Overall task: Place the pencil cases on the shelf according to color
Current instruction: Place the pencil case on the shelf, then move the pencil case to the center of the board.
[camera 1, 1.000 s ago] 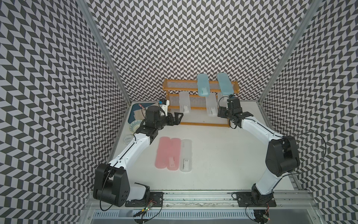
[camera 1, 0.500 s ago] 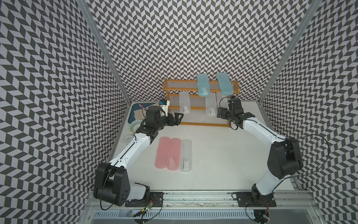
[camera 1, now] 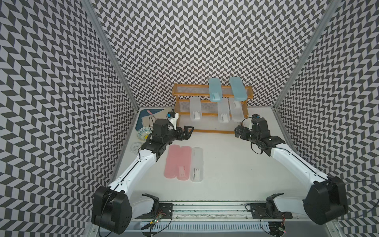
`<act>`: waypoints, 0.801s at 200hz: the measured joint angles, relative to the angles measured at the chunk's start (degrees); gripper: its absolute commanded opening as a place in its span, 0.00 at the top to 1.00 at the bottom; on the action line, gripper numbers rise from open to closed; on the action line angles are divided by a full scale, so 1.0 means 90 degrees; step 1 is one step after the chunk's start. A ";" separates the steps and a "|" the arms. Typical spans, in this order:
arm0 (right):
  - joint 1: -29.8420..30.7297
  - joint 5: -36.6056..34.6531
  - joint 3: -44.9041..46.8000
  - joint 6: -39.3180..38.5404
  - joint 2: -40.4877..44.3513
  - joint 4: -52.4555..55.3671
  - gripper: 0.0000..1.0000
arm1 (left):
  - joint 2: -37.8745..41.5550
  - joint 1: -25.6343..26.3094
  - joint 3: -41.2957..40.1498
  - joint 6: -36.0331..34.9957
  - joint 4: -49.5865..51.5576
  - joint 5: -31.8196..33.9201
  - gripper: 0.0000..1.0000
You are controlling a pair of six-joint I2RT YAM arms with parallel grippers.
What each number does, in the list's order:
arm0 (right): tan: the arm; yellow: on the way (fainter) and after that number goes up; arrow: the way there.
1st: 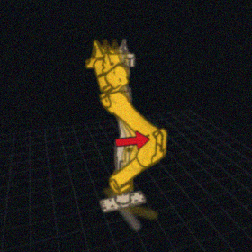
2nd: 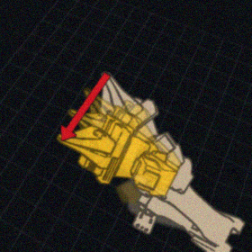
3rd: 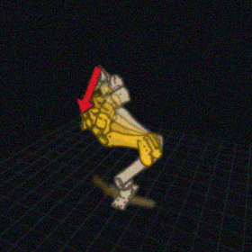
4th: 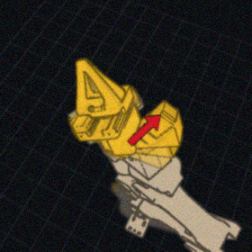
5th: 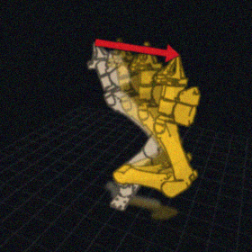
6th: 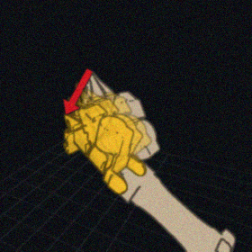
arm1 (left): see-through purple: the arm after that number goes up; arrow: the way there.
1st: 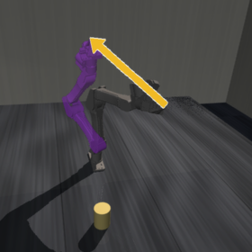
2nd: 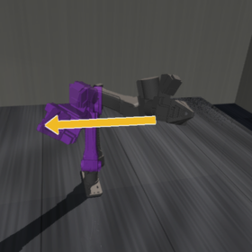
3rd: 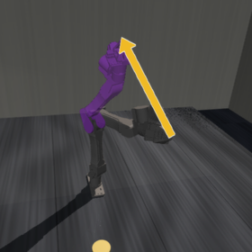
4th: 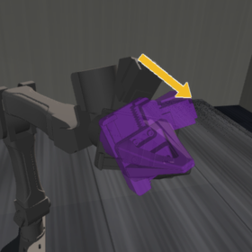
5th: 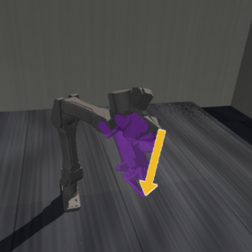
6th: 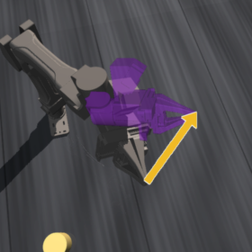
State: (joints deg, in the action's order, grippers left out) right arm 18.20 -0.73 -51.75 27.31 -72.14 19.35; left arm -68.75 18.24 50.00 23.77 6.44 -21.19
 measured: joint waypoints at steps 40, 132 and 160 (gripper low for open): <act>0.0619 0.0447 0.1508 0.0529 0.1107 -0.0248 0.00 | 0.0308 0.0835 -0.1013 0.0554 0.0056 0.0498 0.00; 0.1685 0.0848 0.3232 0.1333 0.1481 -0.0981 0.00 | 0.0517 0.1931 -0.2110 0.1416 0.0112 0.1513 0.00; 0.1739 0.0906 0.3427 0.1389 0.1433 -0.1195 0.01 | 0.0515 0.2198 -0.2392 0.1617 0.0104 0.1705 0.00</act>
State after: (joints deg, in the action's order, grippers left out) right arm 33.85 7.42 -20.91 39.81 -59.24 8.60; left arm -64.12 38.02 28.47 38.33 7.38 -5.85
